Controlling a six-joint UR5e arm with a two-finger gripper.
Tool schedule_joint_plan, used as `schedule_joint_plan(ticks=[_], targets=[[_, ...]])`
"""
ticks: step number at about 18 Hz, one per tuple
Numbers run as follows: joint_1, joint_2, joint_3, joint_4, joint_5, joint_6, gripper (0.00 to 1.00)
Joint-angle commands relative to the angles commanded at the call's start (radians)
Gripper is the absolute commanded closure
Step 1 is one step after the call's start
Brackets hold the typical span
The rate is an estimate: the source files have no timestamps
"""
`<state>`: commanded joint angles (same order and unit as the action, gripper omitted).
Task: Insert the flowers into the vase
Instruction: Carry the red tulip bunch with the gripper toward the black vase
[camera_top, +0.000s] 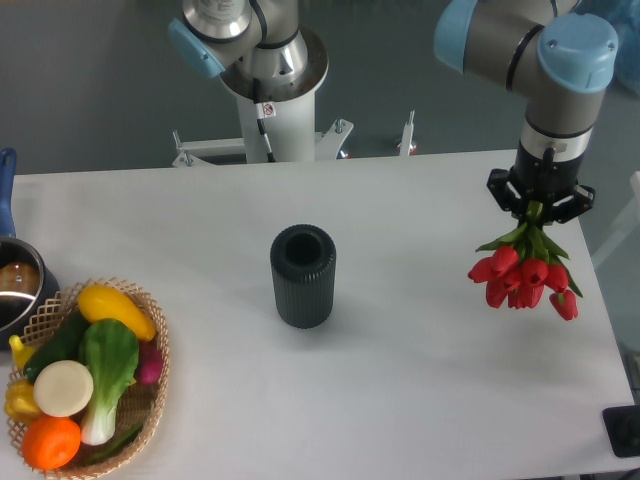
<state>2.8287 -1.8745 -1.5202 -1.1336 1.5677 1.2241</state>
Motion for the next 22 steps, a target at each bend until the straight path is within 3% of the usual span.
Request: schedule_joint_plan(ticks=[7, 10, 16, 20, 22], targets=[[0.005, 0.015, -0.008, 0.003, -0.009, 0.000, 1.00], [0.002, 0.054, -0.014, 0.002, -0.043, -0.002, 1.00], [0.005, 0.165, -0.026, 0.012, -0.332, -0.049, 1.00], [0.003, 0.210, -0.028, 0.029, -0.527, -0.156, 1.00], [-0.005, 0.222, -0.032, 0.049, -0.682, -0.253, 1.00]])
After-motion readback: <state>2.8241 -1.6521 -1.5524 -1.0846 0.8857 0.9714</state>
